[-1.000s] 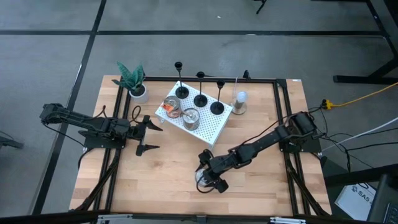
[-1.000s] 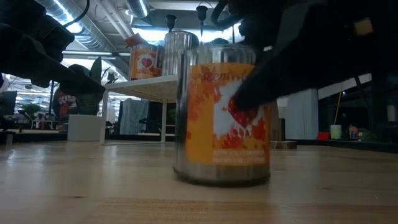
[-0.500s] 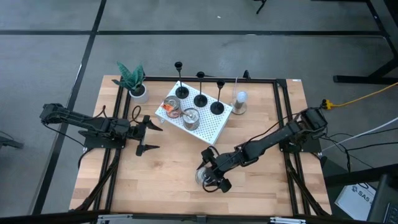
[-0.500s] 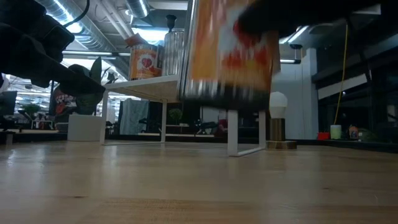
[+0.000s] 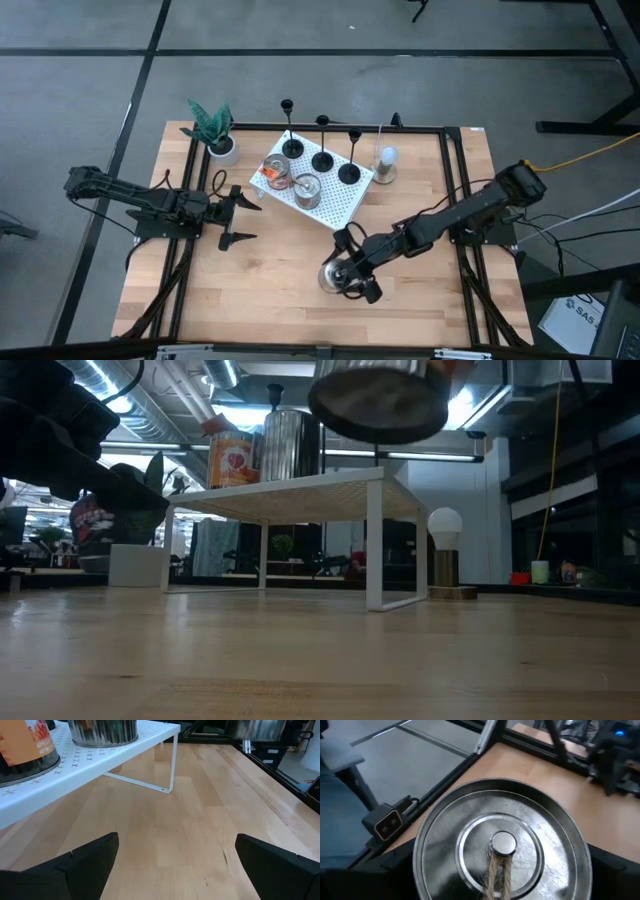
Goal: Pick & Place candle stick holders
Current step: Put the orange scented candle on the shelf
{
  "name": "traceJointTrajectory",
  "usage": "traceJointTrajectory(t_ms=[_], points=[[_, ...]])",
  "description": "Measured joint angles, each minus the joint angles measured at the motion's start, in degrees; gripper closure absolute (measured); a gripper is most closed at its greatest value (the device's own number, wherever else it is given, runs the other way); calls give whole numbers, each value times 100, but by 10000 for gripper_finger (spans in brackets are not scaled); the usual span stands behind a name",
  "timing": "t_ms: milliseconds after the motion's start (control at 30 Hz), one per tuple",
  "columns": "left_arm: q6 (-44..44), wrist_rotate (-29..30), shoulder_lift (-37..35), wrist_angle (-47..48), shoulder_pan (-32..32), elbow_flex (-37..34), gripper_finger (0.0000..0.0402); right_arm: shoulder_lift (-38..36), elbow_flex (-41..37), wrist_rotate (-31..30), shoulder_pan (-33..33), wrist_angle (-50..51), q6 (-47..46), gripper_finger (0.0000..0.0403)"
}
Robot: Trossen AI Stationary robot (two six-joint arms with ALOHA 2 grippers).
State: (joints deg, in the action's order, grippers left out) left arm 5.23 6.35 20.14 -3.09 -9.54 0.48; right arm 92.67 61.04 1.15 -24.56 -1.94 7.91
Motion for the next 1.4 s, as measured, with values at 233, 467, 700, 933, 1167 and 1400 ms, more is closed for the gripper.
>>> traceJointTrajectory(t_ms=[233,467,700,933,1167,1400], points=[[0,0,0,0,0,1,2,-321,0,-438,117,246,-14,45],[0,0,-2,0,0,-1,2,-598,2,-622,195,353,5,45],[0,0,0,1,0,1,2,-665,11,-914,482,334,-102,45],[0,0,0,5,-2,1,2,-665,482,-885,909,973,-345,45],[0,0,0,7,-2,1,2,-663,710,-873,1258,1645,-748,45],[0,0,-1,8,-1,1,2,-660,710,-1041,1566,1957,-986,45]])
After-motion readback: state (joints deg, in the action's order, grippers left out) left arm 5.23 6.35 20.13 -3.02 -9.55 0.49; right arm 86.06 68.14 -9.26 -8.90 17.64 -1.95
